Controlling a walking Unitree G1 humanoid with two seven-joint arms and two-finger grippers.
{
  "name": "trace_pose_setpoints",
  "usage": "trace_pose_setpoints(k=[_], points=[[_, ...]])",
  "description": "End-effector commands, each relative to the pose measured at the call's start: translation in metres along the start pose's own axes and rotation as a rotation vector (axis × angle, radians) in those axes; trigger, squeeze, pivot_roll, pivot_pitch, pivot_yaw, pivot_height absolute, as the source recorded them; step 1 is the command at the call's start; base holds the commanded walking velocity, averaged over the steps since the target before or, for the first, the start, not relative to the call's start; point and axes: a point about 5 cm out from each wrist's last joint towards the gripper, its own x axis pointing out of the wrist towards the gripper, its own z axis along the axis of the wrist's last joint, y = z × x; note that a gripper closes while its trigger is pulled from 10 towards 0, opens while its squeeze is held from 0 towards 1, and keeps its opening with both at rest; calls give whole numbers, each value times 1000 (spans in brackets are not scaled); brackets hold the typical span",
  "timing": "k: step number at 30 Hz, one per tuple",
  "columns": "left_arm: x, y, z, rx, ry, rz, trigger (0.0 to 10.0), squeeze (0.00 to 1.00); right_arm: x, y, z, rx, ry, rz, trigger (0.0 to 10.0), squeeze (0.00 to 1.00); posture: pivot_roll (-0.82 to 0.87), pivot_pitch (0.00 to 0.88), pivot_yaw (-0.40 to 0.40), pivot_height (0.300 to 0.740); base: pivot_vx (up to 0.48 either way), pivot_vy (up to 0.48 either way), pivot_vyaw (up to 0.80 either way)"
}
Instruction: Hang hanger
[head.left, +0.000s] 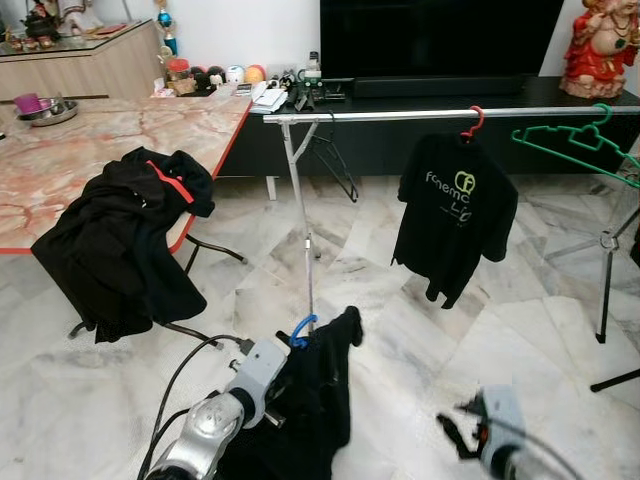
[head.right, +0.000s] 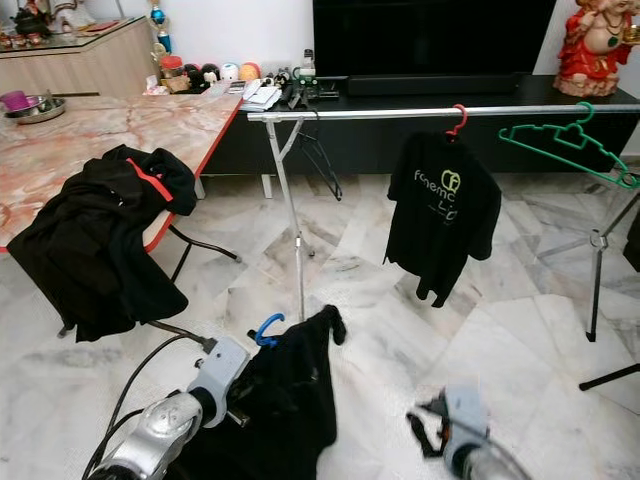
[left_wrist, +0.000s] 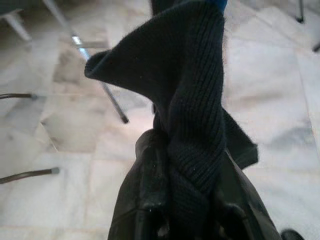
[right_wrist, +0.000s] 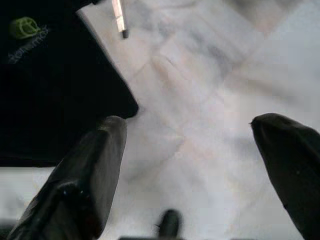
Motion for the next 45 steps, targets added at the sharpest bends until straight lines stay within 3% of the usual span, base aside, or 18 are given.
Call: trace_pose_setpoints(k=[1,5,9,17,26,28,29,37,45], points=[[-7,17,11,-20,-85,63,10000,0,-3,-2,-13,107,25,-60,10000,0,60,9,54,740,0,0,0],[-19,24,11,-65,-118,99,10000,0,-8,-3,-31,228,72,-161,10000,0,68,25,65,740,0,0,0],[-31,20,3,-57,-91,110,10000,0,-15,2,-54,207,142,-173,10000,0,73,31,80,740,0,0,0],[-42,13,-6,-40,-64,131,10000,0,-30,-13,-77,242,192,-239,10000,0,74,19,75,740,0,0,0],[-42,13,-3,-101,-53,183,10000,0,-31,-15,-77,193,192,-212,10000,0,49,20,67,740,65,0,0],[-50,12,-7,-135,-51,195,10000,0,-31,-15,-76,159,194,-189,10000,0,44,20,57,740,302,0,0],[-62,14,-14,-142,-37,213,10000,0,-32,-16,-77,145,195,-176,10000,0,55,20,47,740,315,0,0],[-90,17,-25,-166,-13,295,10000,0,-29,-17,-72,91,207,-165,10000,0,80,9,18,740,333,0,0],[-85,8,-21,-181,-14,279,10000,0,-31,-17,-74,73,212,-147,10000,0,61,0,14,740,347,0,0]])
